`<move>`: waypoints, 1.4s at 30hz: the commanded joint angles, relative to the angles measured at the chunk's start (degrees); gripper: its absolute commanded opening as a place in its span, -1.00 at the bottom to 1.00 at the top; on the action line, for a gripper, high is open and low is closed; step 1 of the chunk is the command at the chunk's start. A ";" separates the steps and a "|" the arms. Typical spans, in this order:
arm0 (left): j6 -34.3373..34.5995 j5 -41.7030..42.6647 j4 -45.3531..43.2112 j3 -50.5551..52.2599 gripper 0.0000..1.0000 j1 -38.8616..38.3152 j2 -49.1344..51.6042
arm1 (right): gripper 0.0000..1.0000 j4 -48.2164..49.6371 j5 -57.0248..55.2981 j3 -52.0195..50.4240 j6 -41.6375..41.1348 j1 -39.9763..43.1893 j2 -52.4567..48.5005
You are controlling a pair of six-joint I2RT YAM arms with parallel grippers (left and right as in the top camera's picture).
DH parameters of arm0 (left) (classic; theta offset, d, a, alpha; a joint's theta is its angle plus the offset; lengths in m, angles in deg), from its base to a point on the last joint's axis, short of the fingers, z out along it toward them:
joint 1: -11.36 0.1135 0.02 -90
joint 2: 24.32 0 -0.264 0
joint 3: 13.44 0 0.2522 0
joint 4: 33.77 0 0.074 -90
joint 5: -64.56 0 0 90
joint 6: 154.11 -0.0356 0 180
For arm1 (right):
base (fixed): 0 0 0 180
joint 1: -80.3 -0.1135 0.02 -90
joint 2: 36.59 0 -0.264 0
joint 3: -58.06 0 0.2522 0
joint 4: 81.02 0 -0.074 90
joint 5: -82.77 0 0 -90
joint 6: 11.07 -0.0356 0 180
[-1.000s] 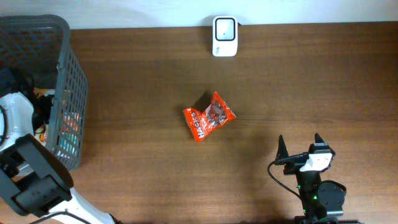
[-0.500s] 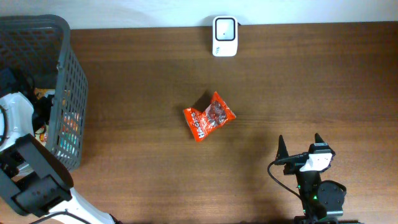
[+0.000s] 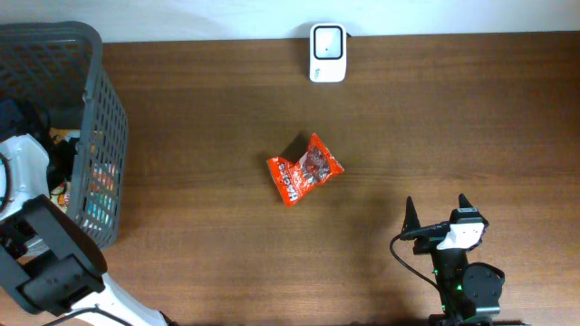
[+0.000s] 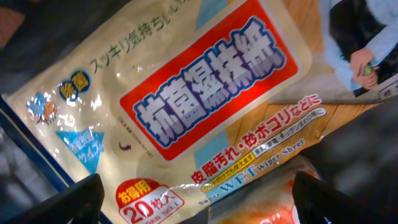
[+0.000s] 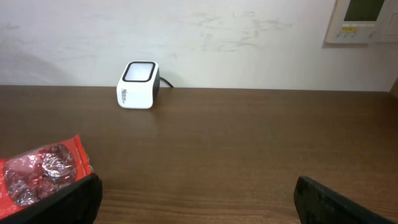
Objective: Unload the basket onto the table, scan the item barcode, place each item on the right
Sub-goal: 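Grasp the white wet-wipes pack in the basket with the left gripper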
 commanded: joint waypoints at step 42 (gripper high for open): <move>-8.57 -0.81 -15.78 13.22 0.09 0.26 0.39 | 0.97 -0.26 -0.70 -0.35 0.17 -0.31 0.33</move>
